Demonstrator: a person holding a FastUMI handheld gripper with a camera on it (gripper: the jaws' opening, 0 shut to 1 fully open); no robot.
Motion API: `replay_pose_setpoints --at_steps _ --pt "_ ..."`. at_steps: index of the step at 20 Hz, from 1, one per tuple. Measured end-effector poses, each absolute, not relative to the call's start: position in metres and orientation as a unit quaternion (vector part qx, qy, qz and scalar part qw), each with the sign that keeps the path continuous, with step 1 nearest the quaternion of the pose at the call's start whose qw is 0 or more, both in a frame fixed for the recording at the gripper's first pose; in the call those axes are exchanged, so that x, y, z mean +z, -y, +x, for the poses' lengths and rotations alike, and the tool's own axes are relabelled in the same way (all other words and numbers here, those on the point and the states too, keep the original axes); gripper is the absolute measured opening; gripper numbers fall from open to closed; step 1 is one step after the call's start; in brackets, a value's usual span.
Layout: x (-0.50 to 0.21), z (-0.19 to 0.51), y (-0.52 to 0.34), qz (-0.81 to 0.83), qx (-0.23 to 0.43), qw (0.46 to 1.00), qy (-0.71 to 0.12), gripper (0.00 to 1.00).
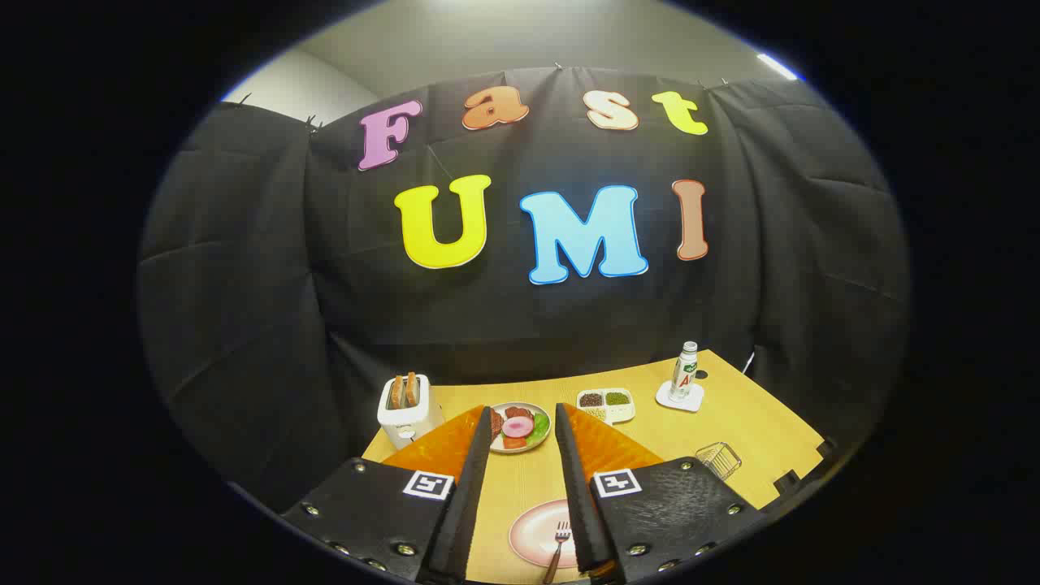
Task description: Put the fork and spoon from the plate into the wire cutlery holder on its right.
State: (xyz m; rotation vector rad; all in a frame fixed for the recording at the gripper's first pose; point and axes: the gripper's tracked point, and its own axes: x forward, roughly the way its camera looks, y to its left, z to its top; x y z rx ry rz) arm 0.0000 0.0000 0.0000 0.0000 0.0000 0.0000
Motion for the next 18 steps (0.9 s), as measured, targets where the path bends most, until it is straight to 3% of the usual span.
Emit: replay_pose_setpoints --at_steps 13,18 --pt "-0.02 0.006 0.012 0.007 -0.006 1.0 -0.022 0.49" --pt "-0.06 0.012 0.03 0.001 -0.035 0.995 -0.09 0.49"
